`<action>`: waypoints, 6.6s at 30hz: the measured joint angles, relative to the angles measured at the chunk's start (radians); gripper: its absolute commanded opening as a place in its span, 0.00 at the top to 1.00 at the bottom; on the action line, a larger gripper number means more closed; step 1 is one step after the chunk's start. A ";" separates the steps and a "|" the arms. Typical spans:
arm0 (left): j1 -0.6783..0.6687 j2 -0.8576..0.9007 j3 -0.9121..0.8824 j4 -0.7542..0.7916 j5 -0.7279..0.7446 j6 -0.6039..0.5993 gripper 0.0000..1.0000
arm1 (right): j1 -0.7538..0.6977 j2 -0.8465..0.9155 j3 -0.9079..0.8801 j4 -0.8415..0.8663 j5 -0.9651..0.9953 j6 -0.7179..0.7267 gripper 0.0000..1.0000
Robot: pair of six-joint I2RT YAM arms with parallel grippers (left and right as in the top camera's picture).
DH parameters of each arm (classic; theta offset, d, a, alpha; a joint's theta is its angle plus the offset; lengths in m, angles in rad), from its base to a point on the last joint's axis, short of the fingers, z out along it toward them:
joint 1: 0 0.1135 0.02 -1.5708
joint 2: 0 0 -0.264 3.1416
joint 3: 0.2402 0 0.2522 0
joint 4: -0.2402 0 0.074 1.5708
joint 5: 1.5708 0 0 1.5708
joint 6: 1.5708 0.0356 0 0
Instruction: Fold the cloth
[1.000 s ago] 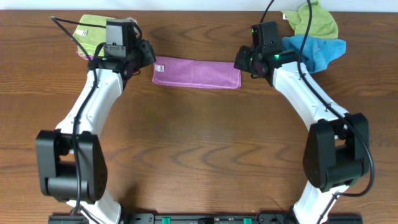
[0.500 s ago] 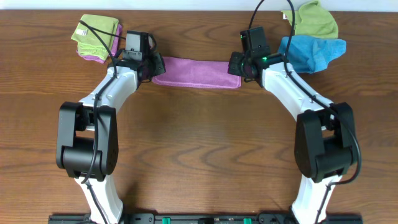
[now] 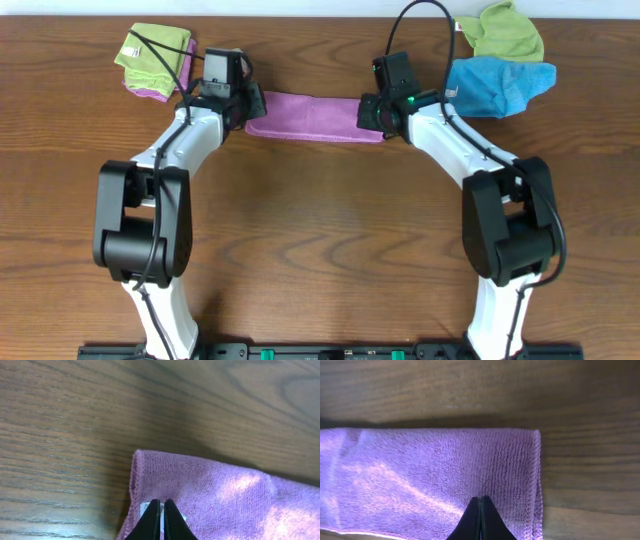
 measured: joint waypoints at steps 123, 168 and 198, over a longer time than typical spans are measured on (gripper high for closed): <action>-0.010 -0.636 0.037 -0.594 0.037 0.036 0.94 | 0.139 -0.030 0.206 -0.587 0.137 -0.070 0.98; 0.105 -0.494 0.006 -0.597 0.359 0.084 0.04 | -0.034 -0.104 0.348 -0.675 -0.103 -0.183 0.98; -0.031 -0.147 -0.464 0.175 0.849 0.007 0.05 | -0.167 -0.029 0.002 -0.308 -0.274 -0.129 0.98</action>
